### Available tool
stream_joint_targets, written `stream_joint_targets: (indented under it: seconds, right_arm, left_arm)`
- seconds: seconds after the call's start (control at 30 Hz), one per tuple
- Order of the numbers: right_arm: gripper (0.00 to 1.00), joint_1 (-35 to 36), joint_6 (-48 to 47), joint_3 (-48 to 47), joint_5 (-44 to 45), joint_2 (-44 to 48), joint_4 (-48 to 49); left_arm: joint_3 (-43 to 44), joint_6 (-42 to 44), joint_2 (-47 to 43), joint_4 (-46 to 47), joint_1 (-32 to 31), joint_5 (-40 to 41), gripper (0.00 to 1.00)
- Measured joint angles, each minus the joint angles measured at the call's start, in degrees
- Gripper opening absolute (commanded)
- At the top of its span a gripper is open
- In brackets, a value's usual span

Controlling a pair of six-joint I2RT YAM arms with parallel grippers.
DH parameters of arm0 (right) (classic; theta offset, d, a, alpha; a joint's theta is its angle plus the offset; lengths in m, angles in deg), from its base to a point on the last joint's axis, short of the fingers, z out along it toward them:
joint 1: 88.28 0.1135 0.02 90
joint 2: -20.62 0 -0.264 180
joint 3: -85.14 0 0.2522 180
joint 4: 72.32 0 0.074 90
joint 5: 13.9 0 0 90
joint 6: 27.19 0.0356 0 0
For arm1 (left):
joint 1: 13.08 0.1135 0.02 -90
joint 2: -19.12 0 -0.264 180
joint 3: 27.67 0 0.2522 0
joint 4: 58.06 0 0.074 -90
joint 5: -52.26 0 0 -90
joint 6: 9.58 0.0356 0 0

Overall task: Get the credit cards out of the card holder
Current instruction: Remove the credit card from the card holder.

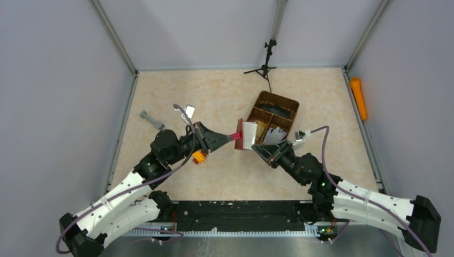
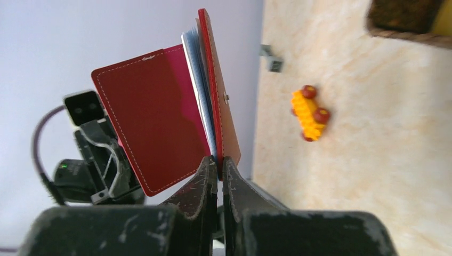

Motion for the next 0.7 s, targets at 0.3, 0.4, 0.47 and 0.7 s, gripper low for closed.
stream_joint_targets:
  seconds: [0.3, 0.4, 0.47, 0.7]
  right_arm:
    - [0.0, 0.0, -15.12, -6.12, 1.4, -5.62, -25.14]
    - [0.0, 0.0, -20.02, -6.73, 1.07, -10.51, -29.22]
    - [0.0, 0.0, -22.23, -6.88, 0.87, -12.9, -31.17]
    - [0.11, 0.0, -28.81, -10.84, -1.22, -19.41, -35.17]
  left_arm:
    - [-7.3, 10.58, 7.32, -7.13, -0.02, 3.28, 0.0]
    - [-7.56, 13.33, 13.79, -8.72, -0.15, 3.28, 0.0]
    - [-7.56, 14.97, 16.65, -9.99, -0.42, 3.61, 0.0]
    - [-5.66, 20.94, 23.58, -18.49, -1.95, 8.13, 0.03]
